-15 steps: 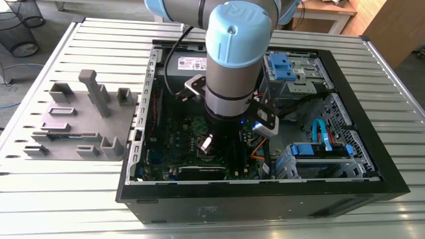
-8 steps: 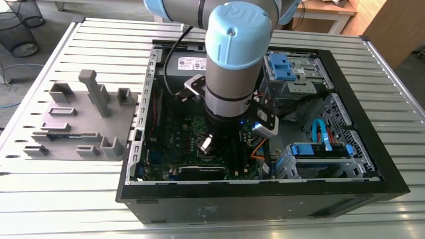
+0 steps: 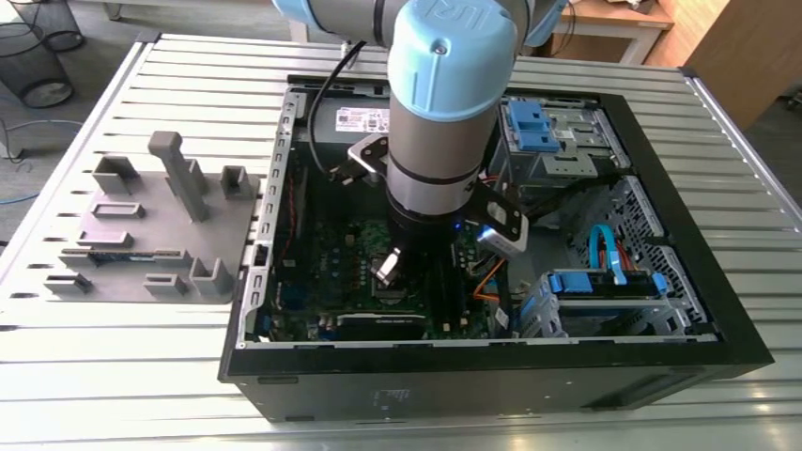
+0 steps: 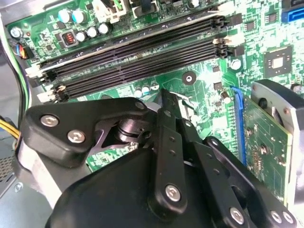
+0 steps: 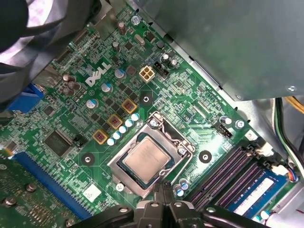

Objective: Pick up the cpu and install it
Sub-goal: 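Install the first cpu locking lever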

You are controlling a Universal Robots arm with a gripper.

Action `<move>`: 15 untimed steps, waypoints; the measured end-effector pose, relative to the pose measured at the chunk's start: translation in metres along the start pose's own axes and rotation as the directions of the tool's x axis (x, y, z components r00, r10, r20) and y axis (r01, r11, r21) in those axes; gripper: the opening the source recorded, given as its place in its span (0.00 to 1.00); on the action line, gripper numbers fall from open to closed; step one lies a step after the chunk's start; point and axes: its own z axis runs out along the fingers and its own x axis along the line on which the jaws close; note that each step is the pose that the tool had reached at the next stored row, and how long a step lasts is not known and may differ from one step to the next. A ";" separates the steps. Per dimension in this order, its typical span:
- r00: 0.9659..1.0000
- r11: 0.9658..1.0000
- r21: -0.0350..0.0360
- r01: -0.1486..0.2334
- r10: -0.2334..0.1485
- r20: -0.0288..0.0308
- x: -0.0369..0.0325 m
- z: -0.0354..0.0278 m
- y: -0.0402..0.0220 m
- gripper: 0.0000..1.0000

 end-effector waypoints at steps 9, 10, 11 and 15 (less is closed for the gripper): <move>1.000 1.000 -0.008 -0.002 0.002 0.007 0.0006 -0.0002 -0.0008 0.11; 1.000 1.000 -0.012 -0.003 0.003 0.010 0.0007 -0.0002 -0.0011 0.11; 1.000 1.000 -0.016 -0.003 0.003 0.013 0.0009 -0.0002 -0.0014 0.11; 1.000 1.000 -0.026 -0.004 0.004 0.022 0.0015 -0.0002 -0.0024 0.11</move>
